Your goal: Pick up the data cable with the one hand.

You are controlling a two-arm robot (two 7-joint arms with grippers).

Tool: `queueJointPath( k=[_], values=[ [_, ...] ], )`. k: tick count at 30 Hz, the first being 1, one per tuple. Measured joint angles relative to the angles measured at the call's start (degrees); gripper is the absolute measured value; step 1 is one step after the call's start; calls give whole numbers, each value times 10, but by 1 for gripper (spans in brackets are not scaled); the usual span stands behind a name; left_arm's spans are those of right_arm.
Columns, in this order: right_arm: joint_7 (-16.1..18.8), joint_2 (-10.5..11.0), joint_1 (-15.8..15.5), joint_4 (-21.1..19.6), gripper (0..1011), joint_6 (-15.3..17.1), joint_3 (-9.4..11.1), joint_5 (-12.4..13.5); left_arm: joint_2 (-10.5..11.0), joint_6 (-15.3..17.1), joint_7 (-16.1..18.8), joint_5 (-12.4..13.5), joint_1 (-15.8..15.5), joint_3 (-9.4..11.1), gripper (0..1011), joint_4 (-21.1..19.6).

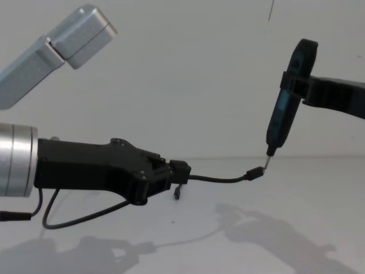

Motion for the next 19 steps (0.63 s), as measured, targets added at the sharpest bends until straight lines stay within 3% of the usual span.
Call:
queueJointPath(
  k=[19],
  values=[
    [7, -2, 5, 8, 269, -3, -1, -4, 0, 0, 0, 0, 0, 0, 32, 0]
  ],
)
